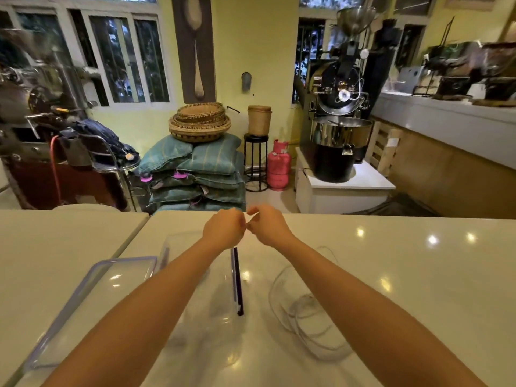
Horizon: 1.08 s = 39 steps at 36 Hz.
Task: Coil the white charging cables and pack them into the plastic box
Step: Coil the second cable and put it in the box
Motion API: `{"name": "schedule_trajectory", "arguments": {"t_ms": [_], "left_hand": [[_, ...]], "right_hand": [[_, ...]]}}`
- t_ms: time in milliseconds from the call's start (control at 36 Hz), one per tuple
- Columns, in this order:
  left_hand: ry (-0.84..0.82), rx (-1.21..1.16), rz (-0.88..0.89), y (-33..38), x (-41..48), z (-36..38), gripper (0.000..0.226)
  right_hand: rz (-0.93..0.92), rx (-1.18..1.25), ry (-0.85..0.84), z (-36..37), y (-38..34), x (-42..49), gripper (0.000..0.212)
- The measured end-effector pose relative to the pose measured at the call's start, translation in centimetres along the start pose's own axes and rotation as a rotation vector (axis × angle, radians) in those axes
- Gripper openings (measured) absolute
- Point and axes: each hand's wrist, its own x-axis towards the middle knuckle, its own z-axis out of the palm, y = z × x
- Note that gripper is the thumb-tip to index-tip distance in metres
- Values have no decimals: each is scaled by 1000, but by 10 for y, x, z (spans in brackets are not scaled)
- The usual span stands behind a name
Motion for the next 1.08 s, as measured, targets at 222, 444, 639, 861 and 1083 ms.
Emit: {"name": "schedule_trajectory", "arguments": {"t_ms": [222,444,639,861,1083], "left_hand": [[-104,-295,176,62,-20,16,25],[-293,-330,330,104,-44,42,26],[-382,-112,422,116,-57,73,32],[-358,76,425,118,-62,93,32],[-309,220,468,122,-65,94,24]], "right_hand": [[11,64,36,-63,56,-35,30],[70,-109,-69,-79,112,-70,26],[117,-235,-200,-74,140,-92,28],[239,-293,-248,-63,157,-102,22],[231,-345,-302,-60,152,-110,34]]}}
